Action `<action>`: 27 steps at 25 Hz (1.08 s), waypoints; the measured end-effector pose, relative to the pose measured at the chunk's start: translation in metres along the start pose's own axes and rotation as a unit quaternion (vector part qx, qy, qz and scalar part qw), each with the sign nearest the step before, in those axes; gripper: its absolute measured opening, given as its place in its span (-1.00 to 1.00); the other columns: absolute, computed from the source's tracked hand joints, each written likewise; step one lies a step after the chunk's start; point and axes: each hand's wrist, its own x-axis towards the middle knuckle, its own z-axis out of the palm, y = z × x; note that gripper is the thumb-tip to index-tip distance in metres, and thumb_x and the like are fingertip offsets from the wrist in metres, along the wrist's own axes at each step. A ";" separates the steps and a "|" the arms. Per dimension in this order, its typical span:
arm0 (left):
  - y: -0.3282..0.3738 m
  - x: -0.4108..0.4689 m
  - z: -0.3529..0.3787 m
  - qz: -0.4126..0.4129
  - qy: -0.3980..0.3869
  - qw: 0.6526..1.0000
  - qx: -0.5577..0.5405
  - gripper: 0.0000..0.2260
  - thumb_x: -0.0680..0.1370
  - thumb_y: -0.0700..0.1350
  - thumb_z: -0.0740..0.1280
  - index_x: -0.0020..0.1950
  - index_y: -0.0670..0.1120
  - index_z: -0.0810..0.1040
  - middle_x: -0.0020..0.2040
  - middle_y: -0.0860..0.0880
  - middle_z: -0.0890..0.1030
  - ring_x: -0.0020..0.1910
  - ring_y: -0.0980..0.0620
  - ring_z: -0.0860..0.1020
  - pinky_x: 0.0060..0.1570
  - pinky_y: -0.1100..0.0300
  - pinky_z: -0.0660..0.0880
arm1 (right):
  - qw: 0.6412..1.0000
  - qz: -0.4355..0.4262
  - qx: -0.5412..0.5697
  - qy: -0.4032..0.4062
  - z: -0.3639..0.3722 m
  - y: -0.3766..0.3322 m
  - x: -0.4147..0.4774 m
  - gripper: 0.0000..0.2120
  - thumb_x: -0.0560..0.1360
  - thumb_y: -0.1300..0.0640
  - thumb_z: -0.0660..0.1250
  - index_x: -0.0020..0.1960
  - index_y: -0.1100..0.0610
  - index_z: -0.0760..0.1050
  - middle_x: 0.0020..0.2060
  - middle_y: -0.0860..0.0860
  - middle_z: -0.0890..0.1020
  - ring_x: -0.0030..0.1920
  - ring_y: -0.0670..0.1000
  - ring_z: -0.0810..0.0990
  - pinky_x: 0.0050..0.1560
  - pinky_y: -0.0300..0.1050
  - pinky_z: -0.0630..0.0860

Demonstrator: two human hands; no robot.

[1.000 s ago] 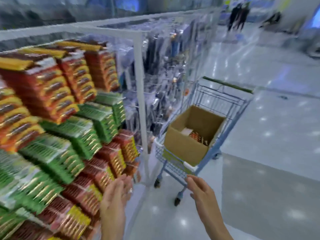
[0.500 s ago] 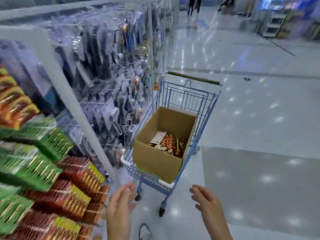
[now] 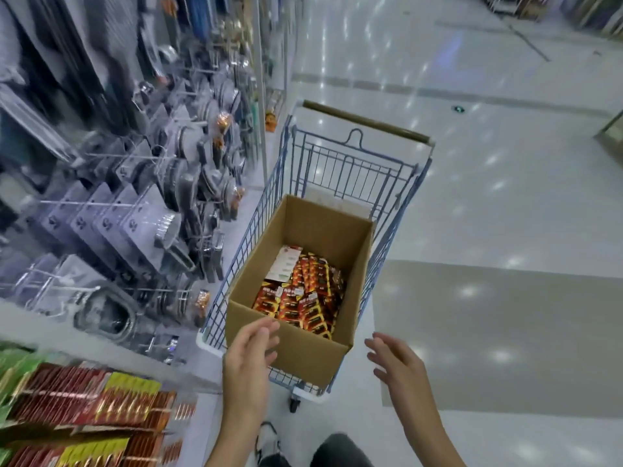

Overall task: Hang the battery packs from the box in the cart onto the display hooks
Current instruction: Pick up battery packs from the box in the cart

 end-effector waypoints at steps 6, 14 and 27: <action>-0.007 0.086 0.064 -0.068 0.036 0.997 0.003 -0.82 0.70 -0.15 0.28 0.22 -0.03 0.65 0.09 0.05 0.73 0.09 0.08 0.69 0.15 0.10 0.60 | 0.999 0.038 -0.026 -0.028 0.011 -0.020 0.090 -0.87 0.61 -0.06 0.34 0.10 -0.10 0.63 0.03 -0.18 0.71 0.11 -0.12 0.65 0.08 -0.14 0.54; -0.132 0.270 0.158 -0.298 0.085 0.928 0.207 -0.64 0.56 -0.21 0.46 0.34 -0.21 0.59 0.29 -0.16 0.64 0.27 -0.19 0.58 0.27 0.04 0.49 | 0.991 0.092 -0.046 -0.089 0.028 -0.048 0.191 -0.83 0.63 -0.04 0.32 0.18 -0.09 0.61 0.09 -0.18 0.68 0.14 -0.19 0.62 0.10 -0.28 0.54; -0.239 0.307 0.210 -0.300 0.114 0.892 0.318 -0.65 0.47 -0.08 0.59 0.07 -0.03 0.45 0.13 -0.02 0.53 0.06 -0.04 0.47 -0.07 0.06 0.41 | 0.979 0.165 -0.043 -0.114 0.019 -0.040 0.234 -0.88 0.59 0.09 0.36 0.09 -0.03 0.65 -0.05 -0.23 0.74 0.04 -0.26 0.66 0.12 -0.24 0.54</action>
